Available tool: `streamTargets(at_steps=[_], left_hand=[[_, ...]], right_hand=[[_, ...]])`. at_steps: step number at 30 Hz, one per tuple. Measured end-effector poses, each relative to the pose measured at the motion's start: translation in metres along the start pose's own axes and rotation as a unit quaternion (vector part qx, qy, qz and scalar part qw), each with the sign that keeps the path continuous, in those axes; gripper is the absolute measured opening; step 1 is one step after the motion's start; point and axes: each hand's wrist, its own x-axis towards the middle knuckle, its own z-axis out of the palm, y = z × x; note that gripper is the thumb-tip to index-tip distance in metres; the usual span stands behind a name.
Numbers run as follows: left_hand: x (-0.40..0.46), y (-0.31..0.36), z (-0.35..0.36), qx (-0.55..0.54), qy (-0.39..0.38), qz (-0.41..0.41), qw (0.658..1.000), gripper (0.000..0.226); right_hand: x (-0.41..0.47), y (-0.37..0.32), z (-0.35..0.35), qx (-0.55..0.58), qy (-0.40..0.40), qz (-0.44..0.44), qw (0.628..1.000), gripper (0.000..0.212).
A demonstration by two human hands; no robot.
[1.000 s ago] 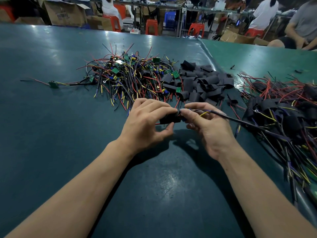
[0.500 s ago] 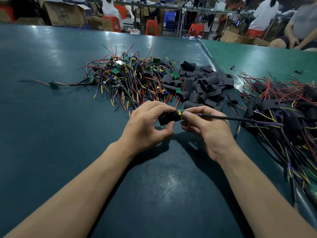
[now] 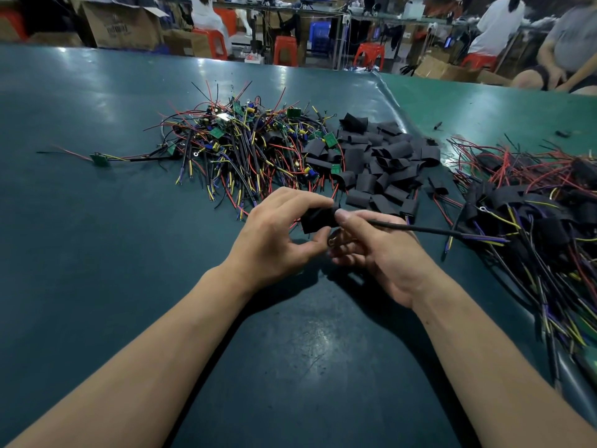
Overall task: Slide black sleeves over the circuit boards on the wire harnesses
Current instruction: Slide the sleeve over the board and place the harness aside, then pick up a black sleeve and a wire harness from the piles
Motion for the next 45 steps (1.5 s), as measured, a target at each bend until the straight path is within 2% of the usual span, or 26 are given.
streamTargets(at_steps=[3,7,9,11,13,14,16,18,20,24,30,33,36,37,38,40,42,43,45], left_hand=[[0.0,-0.001,0.001,0.008,0.014,0.012,1.0,0.035],[0.002,-0.007,0.001,0.056,0.118,0.016,0.991,0.025],[0.002,-0.009,0.002,0.065,0.137,0.011,0.988,0.015],[0.001,-0.011,0.003,0.077,0.13,-0.006,0.989,0.01],[0.001,-0.014,0.003,0.119,0.117,-0.05,0.985,0.011],[0.001,-0.017,0.003,0.147,0.105,-0.091,0.979,0.015],[-0.001,-0.026,0.002,0.201,0.052,-0.202,0.957,0.026],[-0.004,-0.034,0.001,0.23,-0.006,-0.302,0.925,0.032],[-0.006,-0.038,0.002,0.239,-0.028,-0.333,0.912,0.031],[-0.005,-0.042,0.001,0.221,0.006,-0.345,0.912,0.024],[-0.003,-0.037,-0.003,0.13,0.079,-0.376,0.914,0.023],[-0.002,-0.023,-0.001,0.036,0.089,-0.314,0.944,0.021],[-0.003,-0.003,0.004,-0.093,0.049,-0.216,0.971,0.025],[-0.004,0.003,0.006,-0.129,0.036,-0.186,0.973,0.024],[-0.005,0.009,0.007,-0.157,0.023,-0.161,0.974,0.024],[-0.006,0.02,0.011,-0.225,-0.018,-0.129,0.966,0.023],[-0.01,0.031,0.014,-0.315,-0.088,-0.129,0.936,0.027],[-0.011,0.035,0.016,-0.348,-0.123,-0.137,0.919,0.029],[-0.013,0.036,0.017,-0.389,-0.157,-0.154,0.895,0.025]], right_hand=[[-0.001,-0.001,0.001,0.007,0.019,-0.007,1.0,0.006],[0.004,-0.01,-0.007,0.083,0.142,-0.066,0.984,0.01],[0.007,-0.018,-0.021,0.166,0.225,-0.128,0.952,0.011],[0.005,-0.03,-0.043,0.286,0.289,-0.19,0.893,0.009],[0.001,-0.037,-0.063,0.38,0.309,-0.21,0.847,0.025],[-0.001,-0.039,-0.07,0.399,0.311,-0.198,0.839,0.032],[-0.003,-0.04,-0.074,0.4,0.296,-0.159,0.853,0.02],[-0.002,-0.038,-0.068,0.371,0.266,-0.123,0.881,0.017],[-0.002,-0.036,-0.058,0.319,0.233,-0.095,0.914,0.021],[-0.002,-0.029,-0.04,0.21,0.198,-0.059,0.956,0.019],[0.001,-0.022,-0.034,0.167,0.185,-0.041,0.968,0.017],[0.004,-0.019,-0.03,0.124,0.168,-0.033,0.977,0.016],[0.007,-0.008,-0.022,-0.013,0.154,-0.048,0.987,0.008],[0.007,-0.004,-0.018,-0.066,0.133,-0.062,0.987,0.004],[0.008,0.001,-0.016,-0.139,0.106,-0.087,0.981,0.013],[0.01,0.009,-0.015,-0.309,0.034,-0.148,0.939,0.047],[0.012,0.011,-0.014,-0.393,-0.016,-0.187,0.9,0.068],[0.012,0.012,-0.015,-0.408,-0.022,-0.202,0.89,0.068],[0.013,0.016,-0.016,-0.421,-0.009,-0.235,0.876,0.053]])
